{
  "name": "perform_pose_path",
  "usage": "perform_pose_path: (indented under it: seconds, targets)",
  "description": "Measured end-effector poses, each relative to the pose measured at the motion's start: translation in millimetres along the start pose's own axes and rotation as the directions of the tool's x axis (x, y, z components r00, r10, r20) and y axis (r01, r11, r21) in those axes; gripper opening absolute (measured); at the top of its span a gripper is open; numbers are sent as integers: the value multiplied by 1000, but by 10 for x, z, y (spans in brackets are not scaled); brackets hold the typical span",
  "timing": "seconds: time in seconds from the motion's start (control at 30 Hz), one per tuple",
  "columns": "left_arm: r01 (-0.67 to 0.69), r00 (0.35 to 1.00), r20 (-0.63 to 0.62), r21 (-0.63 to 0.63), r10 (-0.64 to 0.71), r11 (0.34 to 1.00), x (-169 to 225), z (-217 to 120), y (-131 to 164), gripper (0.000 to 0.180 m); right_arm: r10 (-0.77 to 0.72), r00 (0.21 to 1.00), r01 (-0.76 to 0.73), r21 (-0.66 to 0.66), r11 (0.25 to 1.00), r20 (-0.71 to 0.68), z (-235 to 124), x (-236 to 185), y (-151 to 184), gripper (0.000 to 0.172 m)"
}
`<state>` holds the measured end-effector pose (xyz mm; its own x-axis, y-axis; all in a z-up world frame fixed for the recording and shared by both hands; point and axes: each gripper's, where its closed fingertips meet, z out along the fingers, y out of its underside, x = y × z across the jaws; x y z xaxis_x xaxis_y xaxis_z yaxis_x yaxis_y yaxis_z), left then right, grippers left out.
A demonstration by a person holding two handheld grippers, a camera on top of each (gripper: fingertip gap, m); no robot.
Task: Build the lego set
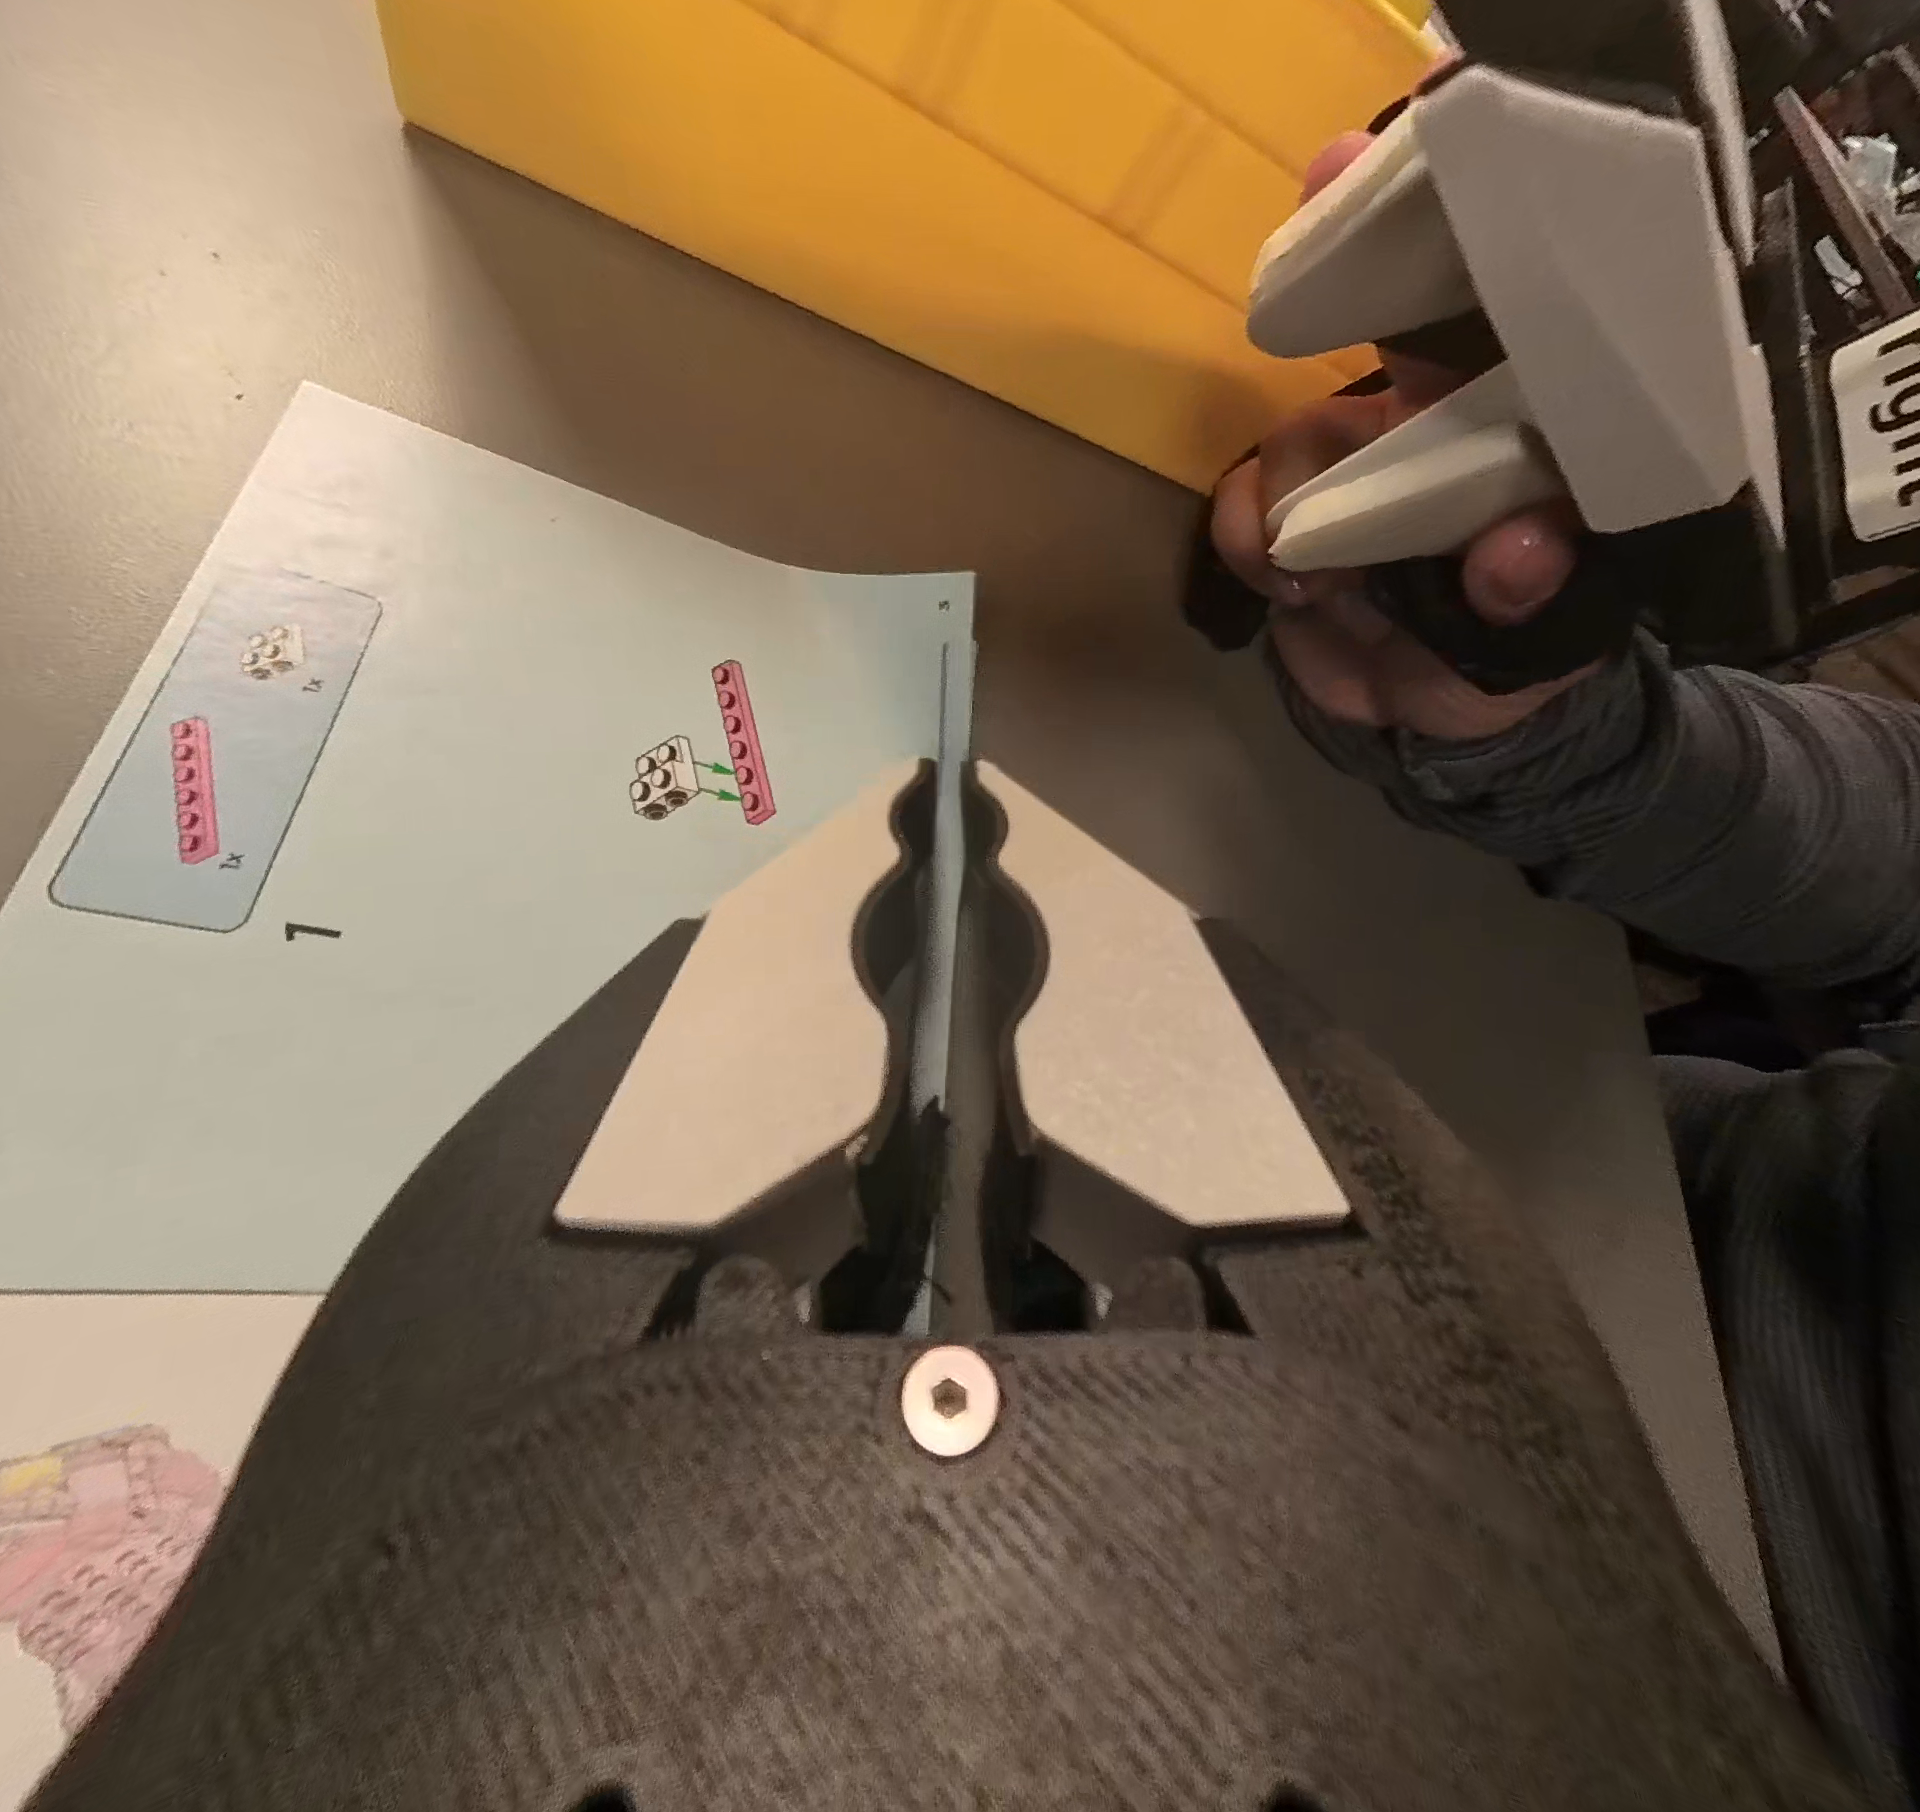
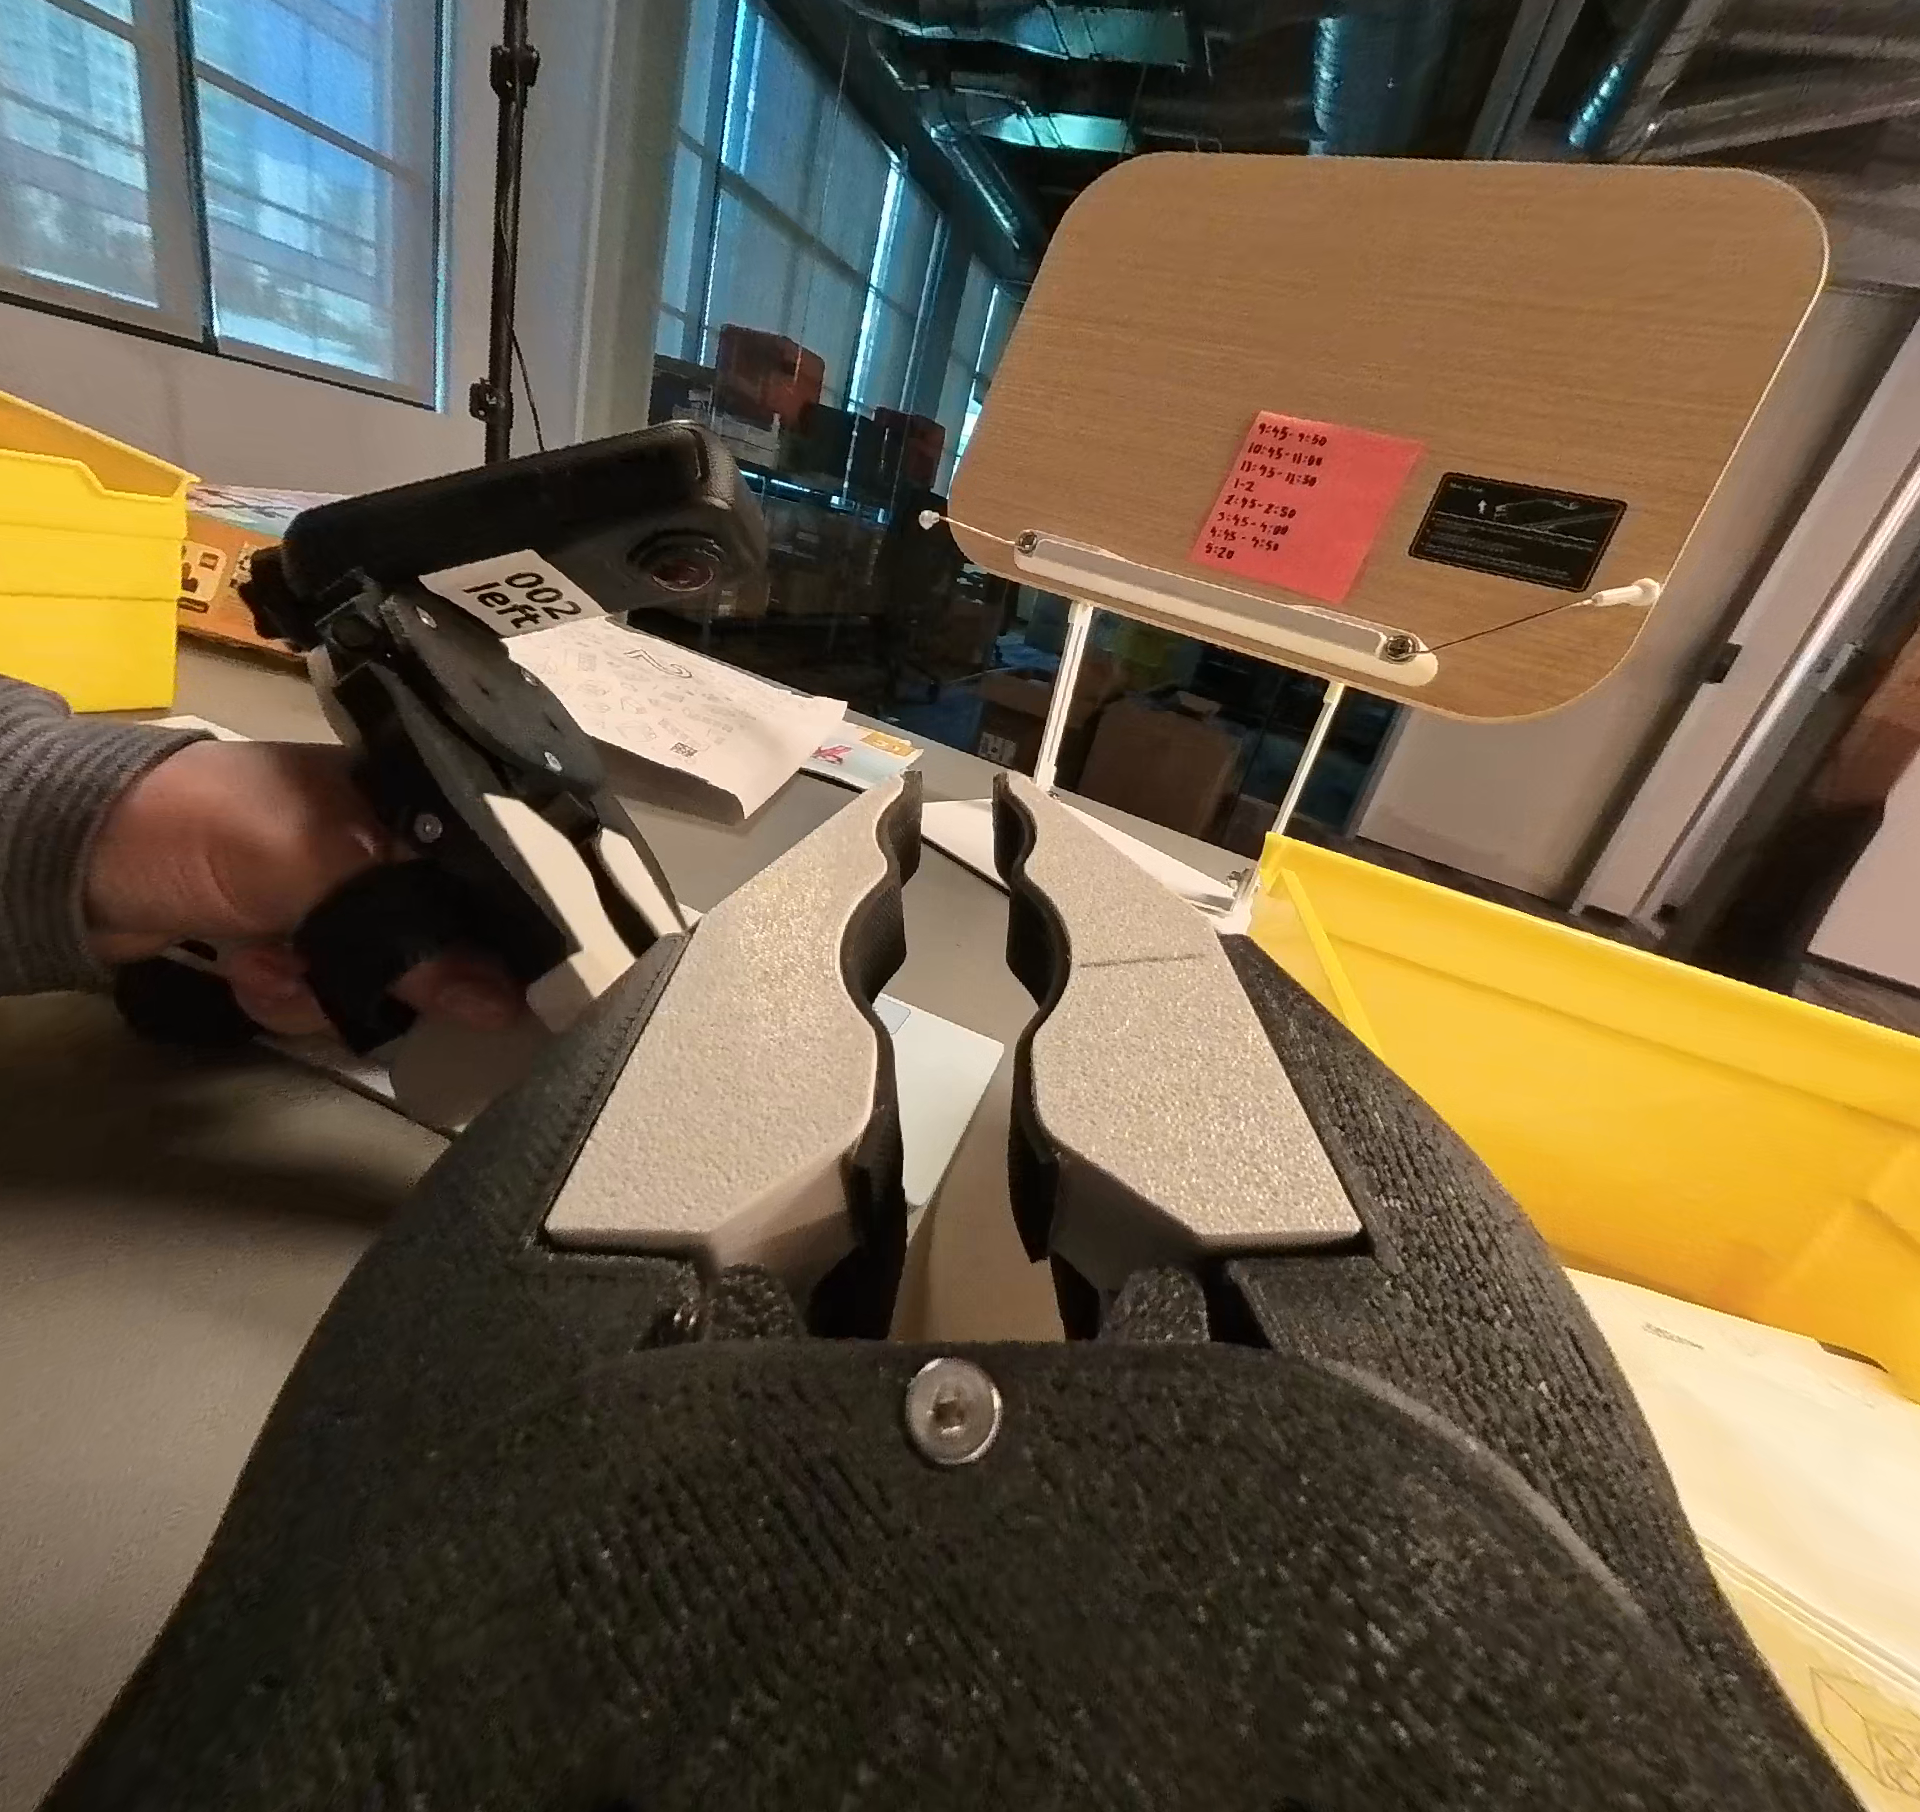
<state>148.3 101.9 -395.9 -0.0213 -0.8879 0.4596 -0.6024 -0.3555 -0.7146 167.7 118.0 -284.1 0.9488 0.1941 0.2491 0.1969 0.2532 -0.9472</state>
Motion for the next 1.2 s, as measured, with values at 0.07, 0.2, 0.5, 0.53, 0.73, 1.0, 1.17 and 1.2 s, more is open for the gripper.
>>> perform_pose_path:
  seconds: [0.07, 0.2, 0.5, 0.53, 0.73, 1.0, 1.17, 1.2]
  targets:
    - [-2, 1000, -4, -6, 2, 1000, 7, 5, 7, 2, 0, 1000, 0, -1, 1000, 2, 2, -4, 2, 11]
    - [10, 1000, -25, -14, -10, 1000, 21, 11, 18, 0, 4, 1000, -4, -3, 1000, 6, 5, -9, 5, 12]
    - [-87, 996, -3, -46, 87, 995, 78, 43, 71, 0, 5, 1000, -5, -4, 1000, 7, 8, -16, 5, 11]
    - [-87, 996, 6, -37, 87, 996, 68, 37, 59, 0, 5, 1000, -5, -4, 1000, 7, 8, -16, 5, 11]
    - [-384, 895, 282, 91, 347, 919, 28, -104, -224, 29, 3, 1000, -3, -1, 1000, 15, 18, -28, -3, 11]
    - [-478, 815, 319, -105, 485, 872, -20, 72, -9, 37, 4, 1000, -4, 1, 1000, 15, 17, -31, -8, 12]
    - [-387, 864, 309, -94, 397, 917, -101, 61, -4, 37, 4, 1000, -4, 1, 1000, 15, 18, -31, -7, 12]
    - [-384, 864, 309, -104, 397, 917, -109, 70, 8, 37, 5, 1000, -5, 1, 1000, 15, 18, -30, -7, 11]
